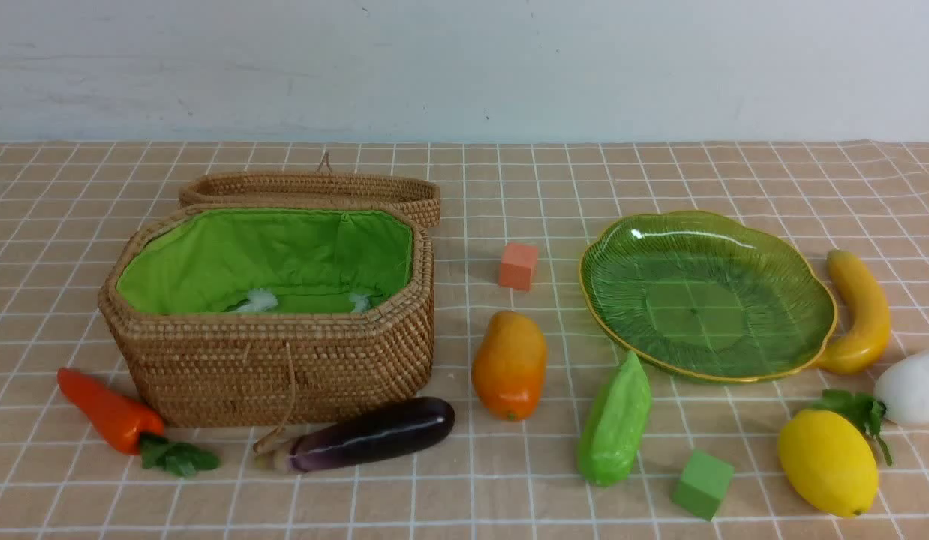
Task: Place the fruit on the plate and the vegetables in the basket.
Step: Use the left arm to grab a carrot and put it into the left basket
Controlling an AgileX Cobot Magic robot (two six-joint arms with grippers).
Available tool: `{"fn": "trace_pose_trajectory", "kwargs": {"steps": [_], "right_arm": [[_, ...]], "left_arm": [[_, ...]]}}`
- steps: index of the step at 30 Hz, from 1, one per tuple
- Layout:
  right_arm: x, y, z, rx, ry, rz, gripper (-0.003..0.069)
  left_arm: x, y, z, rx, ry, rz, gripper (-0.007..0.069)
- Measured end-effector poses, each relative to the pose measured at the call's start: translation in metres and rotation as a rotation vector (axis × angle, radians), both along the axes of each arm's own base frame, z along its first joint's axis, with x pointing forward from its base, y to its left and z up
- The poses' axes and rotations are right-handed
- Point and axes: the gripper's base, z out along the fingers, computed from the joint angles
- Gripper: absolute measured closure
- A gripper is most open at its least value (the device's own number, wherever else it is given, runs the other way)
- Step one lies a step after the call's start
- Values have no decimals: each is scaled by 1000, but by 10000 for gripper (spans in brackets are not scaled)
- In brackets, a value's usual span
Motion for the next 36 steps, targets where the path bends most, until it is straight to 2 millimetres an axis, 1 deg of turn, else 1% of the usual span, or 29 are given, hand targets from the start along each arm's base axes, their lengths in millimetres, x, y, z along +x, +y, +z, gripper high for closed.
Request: {"fn": "trace_pose_trajectory", "kwargs": {"steps": [29,36], "right_arm": [[0,0,0,0,0,0,417],[0,0,0,0,0,0,417]], "left_arm": [[0,0,0,0,0,0,386],[1,0,2,-2,-24,2,386]]}}
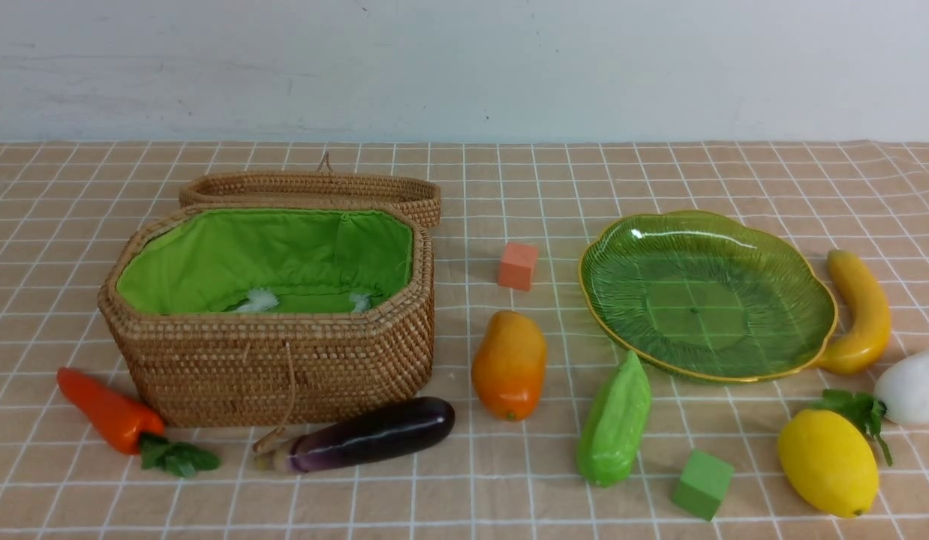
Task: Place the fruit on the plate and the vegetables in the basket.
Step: Use the left arm to grab a carrot and put it into the left basket
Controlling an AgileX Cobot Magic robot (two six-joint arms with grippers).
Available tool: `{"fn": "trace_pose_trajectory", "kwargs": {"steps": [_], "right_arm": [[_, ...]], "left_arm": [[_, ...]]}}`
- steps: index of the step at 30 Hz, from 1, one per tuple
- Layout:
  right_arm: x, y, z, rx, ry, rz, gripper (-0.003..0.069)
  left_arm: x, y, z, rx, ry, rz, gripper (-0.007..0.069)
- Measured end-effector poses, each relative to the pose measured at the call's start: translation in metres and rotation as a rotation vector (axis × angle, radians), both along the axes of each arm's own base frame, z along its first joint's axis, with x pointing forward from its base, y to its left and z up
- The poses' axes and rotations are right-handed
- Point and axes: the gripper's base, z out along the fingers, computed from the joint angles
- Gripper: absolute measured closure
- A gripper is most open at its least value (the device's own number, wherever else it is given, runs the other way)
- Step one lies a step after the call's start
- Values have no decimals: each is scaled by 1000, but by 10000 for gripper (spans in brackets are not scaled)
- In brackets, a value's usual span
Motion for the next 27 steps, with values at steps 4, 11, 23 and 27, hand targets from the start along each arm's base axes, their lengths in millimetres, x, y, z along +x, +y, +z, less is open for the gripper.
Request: {"fn": "trace_pose_trajectory", "kwargs": {"steps": [4,11,23,27], "right_arm": [[0,0,0,0,0,0,417],[0,0,0,0,0,0,417],[1,-1,1,-24,-27,1,417],[3,1,8,38,-117,0,417]], "left_arm": [[1,-1,4,-37,-37,2,386],[3,-3,19,-319,-172,32,386],[3,3,41,-691,-306,96,457],[-4,-6,62,-637,-253,6,555]]}}
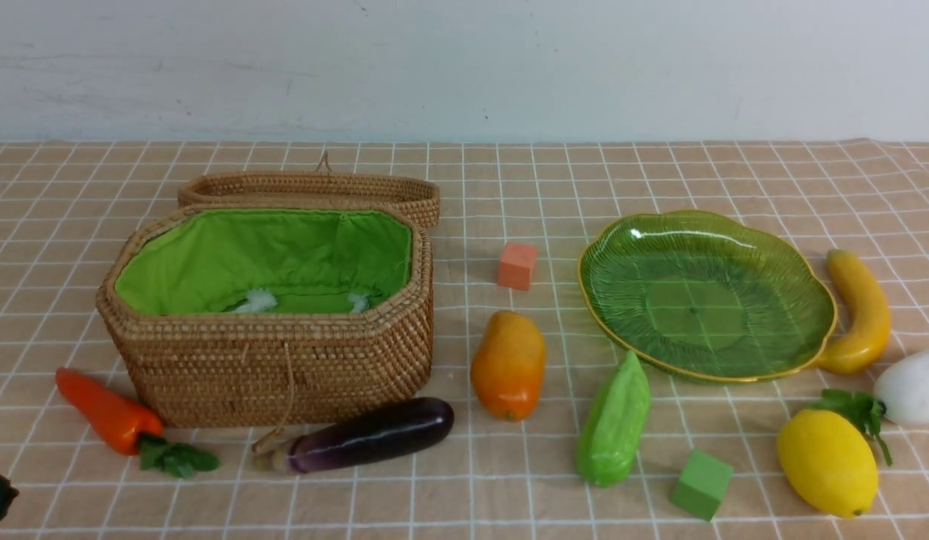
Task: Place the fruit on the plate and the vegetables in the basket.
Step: Use the left arm to grab a carrot and put it into the left basket
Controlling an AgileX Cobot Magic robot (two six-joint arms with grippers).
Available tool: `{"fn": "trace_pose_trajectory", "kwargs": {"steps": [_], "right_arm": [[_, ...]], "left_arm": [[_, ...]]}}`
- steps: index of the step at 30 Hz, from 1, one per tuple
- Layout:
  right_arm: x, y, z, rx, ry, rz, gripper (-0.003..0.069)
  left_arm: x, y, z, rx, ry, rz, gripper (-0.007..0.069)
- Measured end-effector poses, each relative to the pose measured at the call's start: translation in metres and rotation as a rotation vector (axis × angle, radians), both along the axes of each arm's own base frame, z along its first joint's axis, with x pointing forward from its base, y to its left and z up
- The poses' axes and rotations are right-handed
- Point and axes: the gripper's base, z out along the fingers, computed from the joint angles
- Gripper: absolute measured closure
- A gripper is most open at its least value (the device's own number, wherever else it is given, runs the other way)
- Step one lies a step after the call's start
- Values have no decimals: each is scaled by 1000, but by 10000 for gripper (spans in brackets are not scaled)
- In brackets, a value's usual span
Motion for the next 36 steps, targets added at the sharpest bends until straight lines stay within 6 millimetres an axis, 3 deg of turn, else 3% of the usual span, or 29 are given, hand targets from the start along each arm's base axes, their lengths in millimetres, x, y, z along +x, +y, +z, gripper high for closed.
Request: {"fn": "trace_pose_trajectory", "kwargs": {"steps": [3,8,13,17,21,22,24,29,32,36], "right_arm": [[1,2,12,175,-135,0,417],[1,2,26,256,-288,10,417],[0,2,33,258,-370,20,418],[0,2,36,294,-401,24,418],[0,2,36,387,-354,18,446],[-1,2,40,412,-278,11,482],[-2,3,55,415,-189,13,524],[-3,10,117,274,74,126,605],[0,17,153,124,236,257,617],[6,28,185,-10,359,403,617]], "left_arm": [[-2,-9,23,120,75,-99,638],[7,-19,42,310,274,-240,638],[27,-23,45,405,504,-340,638],[40,-24,41,459,590,-375,638],[46,-24,44,495,600,-381,638],[49,-23,51,513,603,-378,638],[53,-22,59,528,613,-367,638],[73,-16,77,572,690,-310,638],[90,-12,79,613,779,-286,638],[117,-6,74,639,901,-220,638]]}}
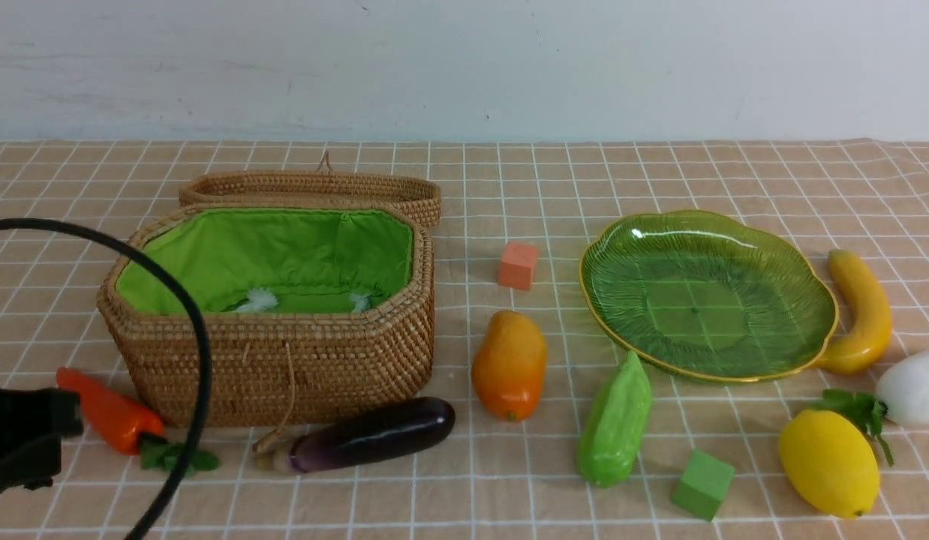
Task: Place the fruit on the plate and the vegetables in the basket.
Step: Use the left arm to grab a carrot and put it into the left basket
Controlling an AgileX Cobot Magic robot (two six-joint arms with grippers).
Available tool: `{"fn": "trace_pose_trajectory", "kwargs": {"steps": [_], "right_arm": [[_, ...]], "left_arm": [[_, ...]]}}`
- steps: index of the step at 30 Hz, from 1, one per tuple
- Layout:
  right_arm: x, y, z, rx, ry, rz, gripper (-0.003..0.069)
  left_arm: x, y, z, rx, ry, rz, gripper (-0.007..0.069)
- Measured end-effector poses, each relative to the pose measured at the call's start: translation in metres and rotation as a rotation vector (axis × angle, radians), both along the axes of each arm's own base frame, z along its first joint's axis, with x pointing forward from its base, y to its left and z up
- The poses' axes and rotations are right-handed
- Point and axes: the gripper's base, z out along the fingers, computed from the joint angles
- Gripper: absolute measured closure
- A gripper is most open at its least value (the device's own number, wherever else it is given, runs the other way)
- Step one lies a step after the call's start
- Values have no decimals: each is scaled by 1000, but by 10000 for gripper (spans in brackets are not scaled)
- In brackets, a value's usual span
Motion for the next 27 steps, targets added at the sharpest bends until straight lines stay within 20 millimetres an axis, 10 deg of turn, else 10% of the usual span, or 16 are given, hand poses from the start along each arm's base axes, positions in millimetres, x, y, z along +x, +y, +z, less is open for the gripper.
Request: {"fn": "trace_pose_trajectory", "kwargs": {"steps": [19,27], "right_arm": [[4,3,12,-93,-63,87,614],[4,3,11,-99,-58,86,606]], "left_arm": [[90,75,-59,-274,70,354,609],[136,95,-79,-238,112,385,321]]}}
